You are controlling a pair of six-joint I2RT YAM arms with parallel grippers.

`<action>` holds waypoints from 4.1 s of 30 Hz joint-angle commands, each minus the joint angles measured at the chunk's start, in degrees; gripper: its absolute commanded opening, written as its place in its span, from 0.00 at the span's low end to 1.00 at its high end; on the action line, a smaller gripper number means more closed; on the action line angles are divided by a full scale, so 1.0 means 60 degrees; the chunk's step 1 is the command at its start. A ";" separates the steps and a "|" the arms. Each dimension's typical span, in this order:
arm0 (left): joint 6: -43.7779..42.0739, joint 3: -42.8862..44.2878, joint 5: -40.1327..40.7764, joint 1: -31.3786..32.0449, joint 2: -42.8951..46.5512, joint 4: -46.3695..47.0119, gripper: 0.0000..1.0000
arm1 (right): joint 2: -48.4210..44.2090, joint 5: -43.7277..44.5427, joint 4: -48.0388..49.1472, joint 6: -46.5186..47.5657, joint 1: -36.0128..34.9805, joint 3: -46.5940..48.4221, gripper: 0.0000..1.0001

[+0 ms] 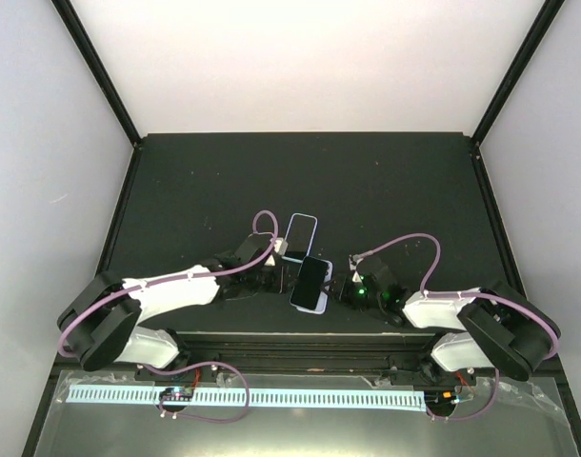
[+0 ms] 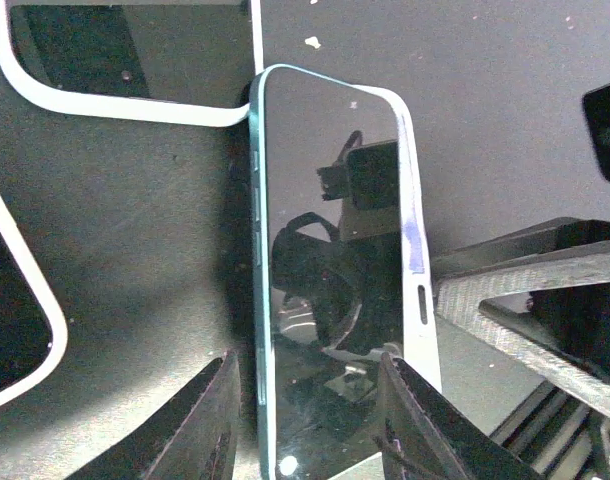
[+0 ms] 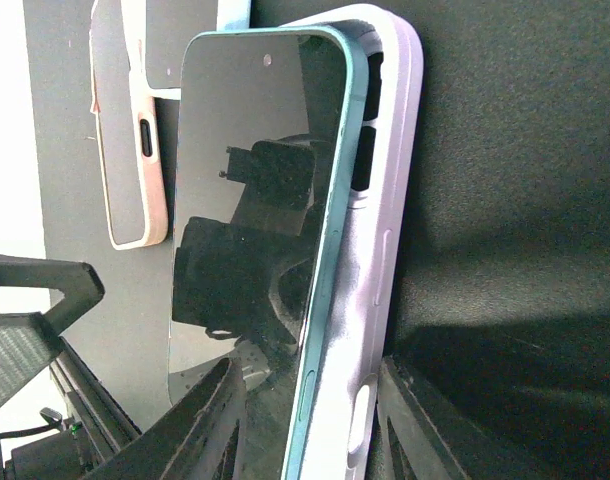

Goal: Put the phone into the phone case

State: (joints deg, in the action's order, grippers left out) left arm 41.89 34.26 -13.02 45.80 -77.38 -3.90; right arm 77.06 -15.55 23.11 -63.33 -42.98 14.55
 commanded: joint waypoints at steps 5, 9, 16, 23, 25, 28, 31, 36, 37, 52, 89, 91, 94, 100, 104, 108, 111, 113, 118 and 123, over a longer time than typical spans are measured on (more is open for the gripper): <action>-0.0376 0.0079 -0.0342 -0.0075 -0.0594 0.0045 0.35 | -0.0038 0.0074 0.0088 0.0074 0.0014 -0.0059 0.38; -0.0345 0.0062 -0.0627 -0.0073 -0.0883 0.0293 0.30 | -0.0040 0.0073 0.0070 0.0081 0.0011 -0.0066 0.38; -0.0331 0.0017 -0.0713 -0.0071 -0.1043 0.0444 0.26 | -0.0011 0.0065 0.0103 0.0067 0.0004 -0.0051 0.38; -0.0287 -0.0013 -0.0699 -0.0075 -0.1190 0.0487 0.29 | 0.0019 0.0043 0.0132 0.0064 0.0013 -0.0051 0.38; -0.0291 -0.0012 -0.0748 -0.0075 -0.1208 0.0522 0.28 | 0.0009 0.0038 0.0132 0.0065 0.0002 -0.0061 0.38; -0.0238 -0.0034 -0.0822 -0.0060 -0.1198 0.0597 0.25 | 0.0017 0.0026 0.0156 0.0045 0.0002 -0.0066 0.38; -0.0136 -0.0056 -0.0929 -0.0018 -0.1209 0.0741 0.22 | 0.0026 -0.0031 0.0222 0.0001 0.0008 -0.0068 0.38; 0.0044 -0.0056 -0.1130 0.0123 -0.1425 0.0996 0.21 | 0.0062 -0.0116 0.0372 -0.0076 0.0013 -0.0095 0.38; 0.0080 -0.0052 -0.1151 0.0148 -0.1459 0.1045 0.21 | 0.0062 -0.0118 0.0380 -0.0083 0.0002 -0.0095 0.38; 0.0796 0.0061 -0.1537 0.0611 -0.1567 0.1722 0.18 | 0.0084 -0.0162 0.0606 -0.0248 -0.0095 -0.0137 0.37; 0.0184 -0.0274 -0.0943 -0.0090 -0.1258 0.1765 0.24 | -0.0029 0.0844 -0.1084 0.0595 -0.0129 0.0764 0.47; 0.0170 -0.0349 -0.1006 -0.0107 -0.1422 0.1913 0.23 | 0.0081 0.0801 -0.1028 0.0580 -0.0131 0.0804 0.47; 0.0257 -0.0576 -0.1245 -0.0090 -0.1667 0.2376 0.21 | 0.0209 0.0831 -0.1001 0.0554 -0.0122 0.0876 0.48; 0.0404 -0.1021 -0.1244 -0.0104 -0.1846 0.2804 0.16 | 0.0515 0.0160 -0.0408 0.0469 -0.0122 0.1029 0.48; 0.0334 -0.1096 -0.1212 -0.0104 -0.1803 0.2772 0.14 | 0.0256 -0.0161 0.0261 0.0213 -0.0131 0.0827 0.48; 0.0300 -0.1110 -0.1175 -0.0104 -0.1725 0.2709 0.14 | -0.0117 -0.0428 0.0677 0.0024 -0.0130 0.0667 0.47; 0.0288 -0.1096 -0.1159 -0.0103 -0.1658 0.2653 0.14 | -0.0275 -0.0762 0.1200 -0.0174 -0.0142 0.0563 0.47; 0.0270 -0.1096 -0.1156 -0.0096 -0.1593 0.2602 0.14 | -0.0359 -0.0848 0.1396 -0.0339 -0.0142 0.0476 0.46; 0.0172 -0.1074 -0.1003 -0.0104 -0.1292 0.2291 0.14 | -0.0339 -0.0857 0.1690 -0.0613 -0.0163 0.0256 0.45; 0.0123 -0.1027 -0.0894 -0.0104 -0.1011 0.2073 0.14 | 0.0139 -0.1118 0.2229 -0.0899 -0.0225 0.0184 0.43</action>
State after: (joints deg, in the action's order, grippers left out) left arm 43.75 27.59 -17.96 44.95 -85.54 8.38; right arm 76.20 -17.02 28.03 -66.41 -43.20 15.62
